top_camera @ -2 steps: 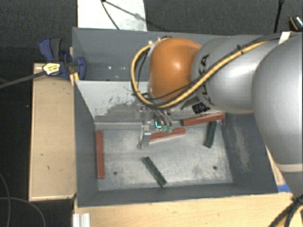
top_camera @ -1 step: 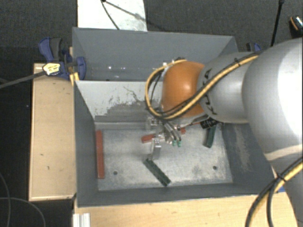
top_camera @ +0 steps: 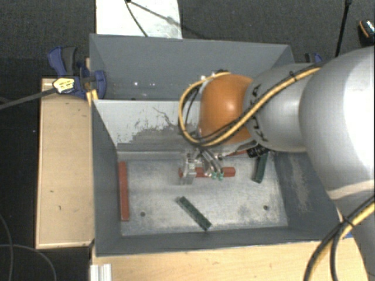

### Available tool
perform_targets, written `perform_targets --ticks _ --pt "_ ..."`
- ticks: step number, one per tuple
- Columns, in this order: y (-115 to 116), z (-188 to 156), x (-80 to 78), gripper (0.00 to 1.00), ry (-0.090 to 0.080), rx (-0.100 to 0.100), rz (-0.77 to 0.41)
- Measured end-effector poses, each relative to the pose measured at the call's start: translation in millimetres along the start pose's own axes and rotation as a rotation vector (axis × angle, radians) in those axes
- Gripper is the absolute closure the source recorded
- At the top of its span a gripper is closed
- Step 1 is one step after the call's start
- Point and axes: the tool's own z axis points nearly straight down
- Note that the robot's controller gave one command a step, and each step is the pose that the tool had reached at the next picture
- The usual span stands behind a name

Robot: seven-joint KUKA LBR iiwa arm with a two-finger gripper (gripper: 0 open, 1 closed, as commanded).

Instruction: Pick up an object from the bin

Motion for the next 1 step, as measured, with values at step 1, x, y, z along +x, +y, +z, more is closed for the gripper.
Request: perform_targets --ticks 1 --pt "26.4 -237.2 5.8 1.0 -0.01 -0.001 -0.117"
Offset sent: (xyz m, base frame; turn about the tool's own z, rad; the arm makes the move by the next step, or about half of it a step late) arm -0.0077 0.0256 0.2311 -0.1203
